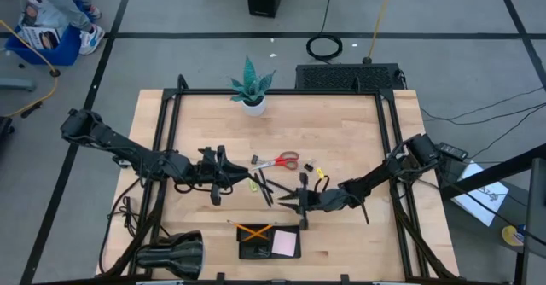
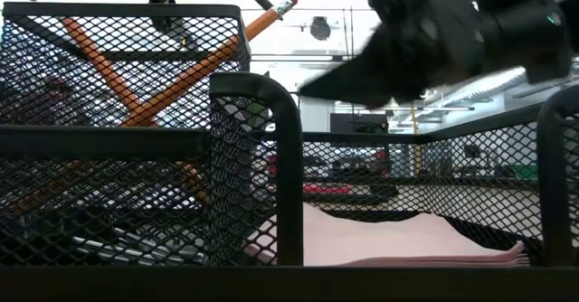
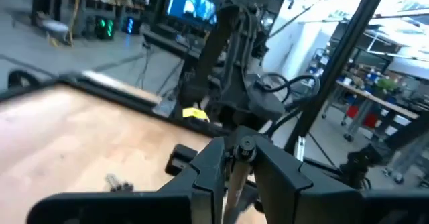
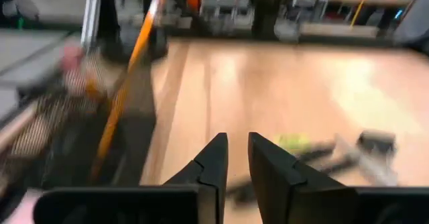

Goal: Pick and place office supplies into organizer
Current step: Put the black pen into the black desk organizer

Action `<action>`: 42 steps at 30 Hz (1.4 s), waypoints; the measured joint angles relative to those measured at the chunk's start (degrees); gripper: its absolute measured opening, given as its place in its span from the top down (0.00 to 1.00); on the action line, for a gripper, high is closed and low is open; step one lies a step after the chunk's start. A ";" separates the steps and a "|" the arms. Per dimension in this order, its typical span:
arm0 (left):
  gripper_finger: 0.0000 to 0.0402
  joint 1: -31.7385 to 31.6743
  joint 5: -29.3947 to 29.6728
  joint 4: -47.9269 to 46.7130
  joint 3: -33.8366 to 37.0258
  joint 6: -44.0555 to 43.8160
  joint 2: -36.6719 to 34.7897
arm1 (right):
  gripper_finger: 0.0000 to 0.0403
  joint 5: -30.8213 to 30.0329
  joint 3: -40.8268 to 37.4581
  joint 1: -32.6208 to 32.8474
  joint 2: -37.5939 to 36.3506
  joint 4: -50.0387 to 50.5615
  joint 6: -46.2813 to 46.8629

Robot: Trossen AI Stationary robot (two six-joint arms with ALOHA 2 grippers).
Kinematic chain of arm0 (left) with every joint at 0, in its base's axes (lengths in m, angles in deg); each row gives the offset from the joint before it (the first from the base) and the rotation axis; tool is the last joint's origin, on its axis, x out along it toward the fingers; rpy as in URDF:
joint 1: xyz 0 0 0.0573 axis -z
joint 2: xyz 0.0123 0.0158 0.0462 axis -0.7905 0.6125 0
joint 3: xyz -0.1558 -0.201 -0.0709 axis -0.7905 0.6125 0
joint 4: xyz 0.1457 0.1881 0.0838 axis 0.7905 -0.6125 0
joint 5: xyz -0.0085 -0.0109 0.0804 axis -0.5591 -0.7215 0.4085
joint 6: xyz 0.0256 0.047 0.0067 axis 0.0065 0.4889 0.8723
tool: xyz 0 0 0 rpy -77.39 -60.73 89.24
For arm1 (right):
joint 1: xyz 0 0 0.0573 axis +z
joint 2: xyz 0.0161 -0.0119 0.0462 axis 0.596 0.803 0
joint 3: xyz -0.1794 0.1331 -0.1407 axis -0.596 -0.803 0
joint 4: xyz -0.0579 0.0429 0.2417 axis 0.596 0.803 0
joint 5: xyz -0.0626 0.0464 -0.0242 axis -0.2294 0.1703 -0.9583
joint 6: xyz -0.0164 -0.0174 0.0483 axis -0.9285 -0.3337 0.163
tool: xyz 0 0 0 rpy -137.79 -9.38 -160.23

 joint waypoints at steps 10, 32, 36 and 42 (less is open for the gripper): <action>0.81 0.02 -13.76 -0.43 0.00 -3.56 0.04 | 0.88 -8.01 -9.63 1.22 -10.04 2.70 4.09; 0.81 4.99 -20.48 -9.10 0.04 -2.72 0.13 | 0.88 -9.55 -29.43 1.13 -22.95 -10.55 15.43; 0.81 7.19 -20.35 -9.71 0.04 3.46 0.13 | 0.88 -9.55 -29.41 1.13 -22.93 -10.49 15.35; 0.81 8.37 -20.35 -11.54 0.04 11.20 0.13 | 0.88 -9.55 -29.41 1.13 -22.93 -10.27 15.48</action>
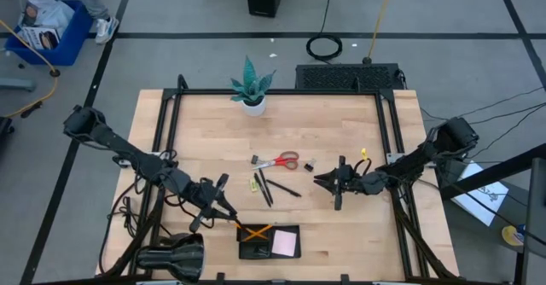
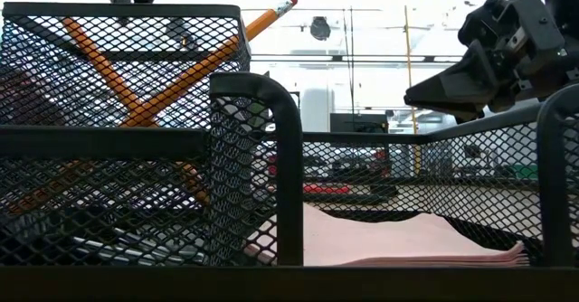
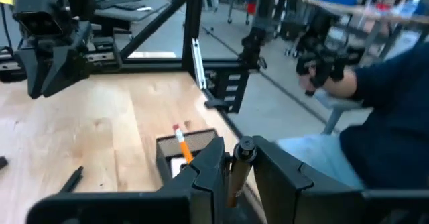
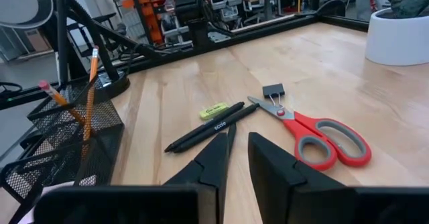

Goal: Pick and place office supplies into organizer
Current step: Put the black pen into the black desk organizer

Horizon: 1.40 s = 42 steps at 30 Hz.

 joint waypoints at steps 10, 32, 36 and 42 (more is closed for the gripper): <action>0.81 -0.59 -3.70 -3.28 0.00 5.69 0.00 | 0.88 0.00 0.00 0.00 0.02 0.18 0.03; 0.81 -1.75 -6.08 4.19 0.04 11.21 9.89 | 0.88 -0.15 0.01 0.00 0.07 2.65 2.73; 0.81 -1.75 -6.05 4.77 0.04 10.02 9.38 | 0.88 -0.15 0.02 -0.01 0.07 3.25 2.83; 0.78 -1.77 -4.62 5.28 0.03 6.40 9.25 | 0.88 -0.09 0.02 -0.02 0.07 3.24 2.83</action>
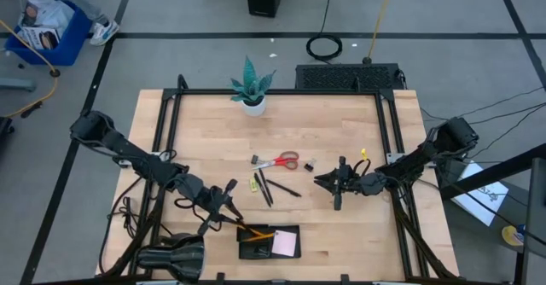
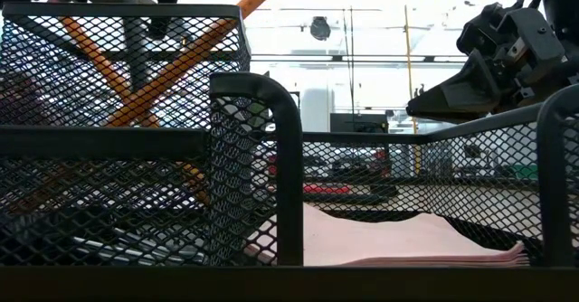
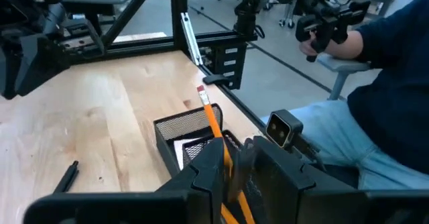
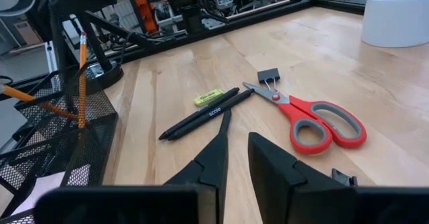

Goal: Pick and place office supplies into organizer
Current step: Put the black pen into the black desk organizer, then put the red scissors into the black desk organizer

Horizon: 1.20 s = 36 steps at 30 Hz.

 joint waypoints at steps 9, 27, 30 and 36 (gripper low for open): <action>0.52 0.00 0.13 1.27 0.00 -2.34 0.00 | 0.88 0.26 0.00 0.00 0.00 0.00 0.02; 0.44 -7.08 0.13 2.28 0.00 -2.62 -4.94 | 0.88 0.57 0.35 -1.55 -0.04 -5.61 -10.60; 0.44 -8.88 -0.33 2.30 0.00 -2.23 -5.92 | 0.87 2.75 1.68 -3.74 -0.03 -3.60 -11.83; 0.44 -14.59 -0.39 0.25 -0.02 -2.82 -8.73 | 0.82 6.63 9.26 -8.46 0.00 11.83 -13.83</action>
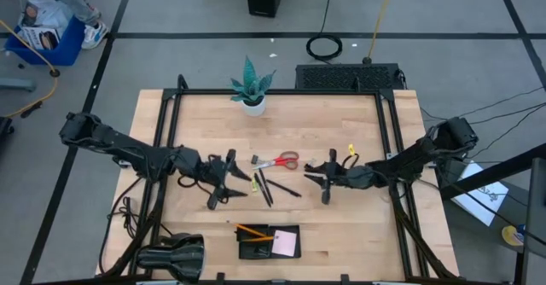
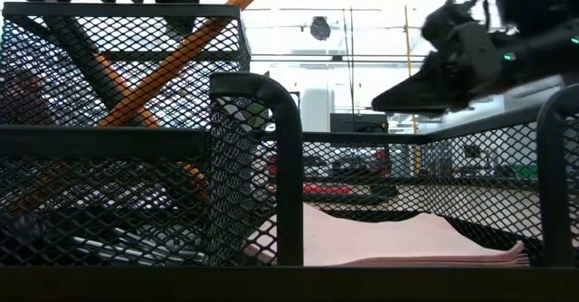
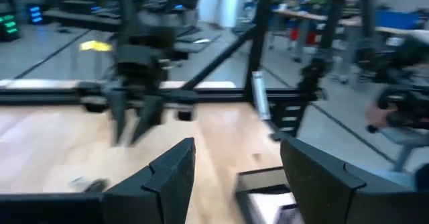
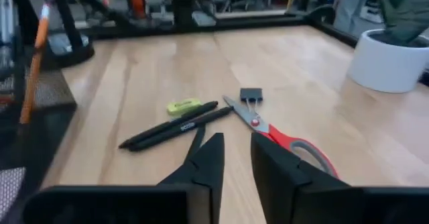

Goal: Pick and place office supplies into organizer
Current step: Put the red scissors into the black desk organizer

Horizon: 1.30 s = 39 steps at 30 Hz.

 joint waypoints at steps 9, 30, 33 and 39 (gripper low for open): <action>0.44 -10.31 0.48 -6.00 0.00 -1.69 -4.91 | 0.69 9.39 17.75 -7.84 -0.42 37.64 -2.02; 0.44 -21.78 -2.60 -8.10 0.00 -3.40 -8.25 | 0.74 24.17 30.34 -20.80 1.20 56.04 -12.38; 0.44 -21.74 -2.60 -7.46 0.00 -4.04 -8.25 | 0.74 26.11 32.40 -22.08 4.46 61.58 -12.12; 0.44 -21.72 -2.60 -6.81 0.00 -2.87 -8.25 | 0.74 28.24 37.37 -23.28 11.59 64.67 -14.93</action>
